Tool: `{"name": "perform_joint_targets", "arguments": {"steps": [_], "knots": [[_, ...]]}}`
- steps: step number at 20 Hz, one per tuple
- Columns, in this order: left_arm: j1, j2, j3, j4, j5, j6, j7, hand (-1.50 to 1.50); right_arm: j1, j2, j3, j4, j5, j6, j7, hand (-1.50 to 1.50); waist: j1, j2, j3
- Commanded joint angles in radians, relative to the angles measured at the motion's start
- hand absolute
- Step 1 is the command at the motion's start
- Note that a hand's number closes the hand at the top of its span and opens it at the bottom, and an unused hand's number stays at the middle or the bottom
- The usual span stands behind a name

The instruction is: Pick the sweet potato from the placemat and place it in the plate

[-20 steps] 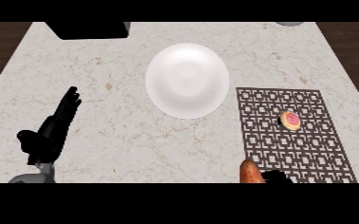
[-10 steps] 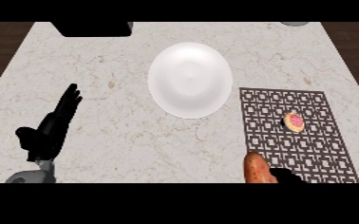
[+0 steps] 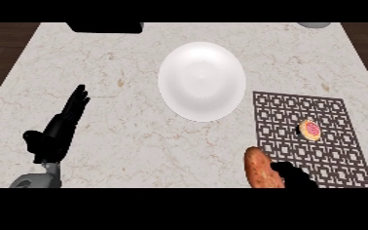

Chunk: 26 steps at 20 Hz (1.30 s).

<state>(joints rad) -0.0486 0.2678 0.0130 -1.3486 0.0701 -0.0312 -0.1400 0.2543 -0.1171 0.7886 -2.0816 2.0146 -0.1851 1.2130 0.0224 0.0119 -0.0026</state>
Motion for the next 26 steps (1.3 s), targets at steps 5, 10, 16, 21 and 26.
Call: {"name": "perform_joint_targets", "arguments": {"steps": [5,10,16,21,26], "knots": [[-0.061,-0.002,-0.006,0.027,-0.009,-0.004,0.016,0.00,-0.242,0.113,-0.086,0.081,-0.201,0.062,0.214,1.50,0.027,0.015,0.002],[-0.072,-0.017,-0.029,0.012,-0.019,-0.002,0.035,0.00,-0.473,0.115,-0.237,0.220,-0.322,0.069,0.224,1.50,0.052,0.013,0.002],[-0.093,-0.025,-0.030,0.032,-0.015,-0.011,0.023,0.00,-0.663,0.116,-0.391,0.489,-0.451,-0.033,0.224,1.50,0.065,0.017,0.004],[-0.093,-0.042,-0.042,0.022,-0.029,0.010,0.035,0.00,-0.754,0.117,-0.530,0.554,-0.467,-0.153,0.243,-1.50,0.070,0.016,0.006],[-0.098,-0.020,-0.028,0.028,-0.014,-0.019,0.028,0.00,-0.815,0.117,-0.598,0.662,-0.545,-0.224,0.268,-1.50,0.082,0.013,0.006]]}}
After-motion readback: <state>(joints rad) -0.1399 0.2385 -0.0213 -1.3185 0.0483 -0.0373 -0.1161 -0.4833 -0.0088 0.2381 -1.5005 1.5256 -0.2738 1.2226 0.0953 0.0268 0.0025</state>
